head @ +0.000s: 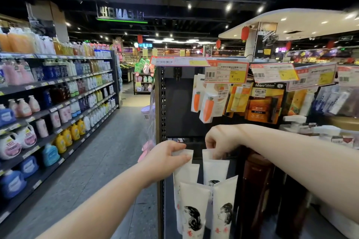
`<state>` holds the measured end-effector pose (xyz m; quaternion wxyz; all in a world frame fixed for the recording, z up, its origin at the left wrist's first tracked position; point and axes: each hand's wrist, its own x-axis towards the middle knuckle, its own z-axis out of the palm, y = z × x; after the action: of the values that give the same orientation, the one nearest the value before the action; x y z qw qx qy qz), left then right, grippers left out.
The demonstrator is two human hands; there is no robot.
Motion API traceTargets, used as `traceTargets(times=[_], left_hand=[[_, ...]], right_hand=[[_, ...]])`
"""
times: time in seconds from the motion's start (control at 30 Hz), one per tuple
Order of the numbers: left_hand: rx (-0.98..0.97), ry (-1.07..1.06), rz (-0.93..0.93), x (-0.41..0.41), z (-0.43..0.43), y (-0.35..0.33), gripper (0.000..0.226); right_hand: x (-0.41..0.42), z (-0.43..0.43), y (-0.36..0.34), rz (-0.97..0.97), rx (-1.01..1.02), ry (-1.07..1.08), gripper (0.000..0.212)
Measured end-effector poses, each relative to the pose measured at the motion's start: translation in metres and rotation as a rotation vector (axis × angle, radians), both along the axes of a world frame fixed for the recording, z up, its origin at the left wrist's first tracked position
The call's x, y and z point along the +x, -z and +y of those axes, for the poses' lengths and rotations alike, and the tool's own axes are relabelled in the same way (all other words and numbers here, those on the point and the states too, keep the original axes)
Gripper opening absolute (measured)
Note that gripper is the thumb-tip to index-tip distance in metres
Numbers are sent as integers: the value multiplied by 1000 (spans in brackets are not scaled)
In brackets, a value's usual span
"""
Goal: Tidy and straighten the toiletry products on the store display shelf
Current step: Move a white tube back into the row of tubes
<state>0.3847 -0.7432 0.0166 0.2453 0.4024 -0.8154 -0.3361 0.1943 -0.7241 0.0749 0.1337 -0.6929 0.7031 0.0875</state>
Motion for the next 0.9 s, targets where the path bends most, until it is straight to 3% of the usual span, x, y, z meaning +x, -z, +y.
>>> traceTargets(times=[0.1,0.9], left_hand=[[9,8,18,0,0,0,49],[-10,42,55,0,0,1,47]], right_hand=[[0,3,-1,-3,27,8,26],[1,12,-2,21,-140,-27,32]])
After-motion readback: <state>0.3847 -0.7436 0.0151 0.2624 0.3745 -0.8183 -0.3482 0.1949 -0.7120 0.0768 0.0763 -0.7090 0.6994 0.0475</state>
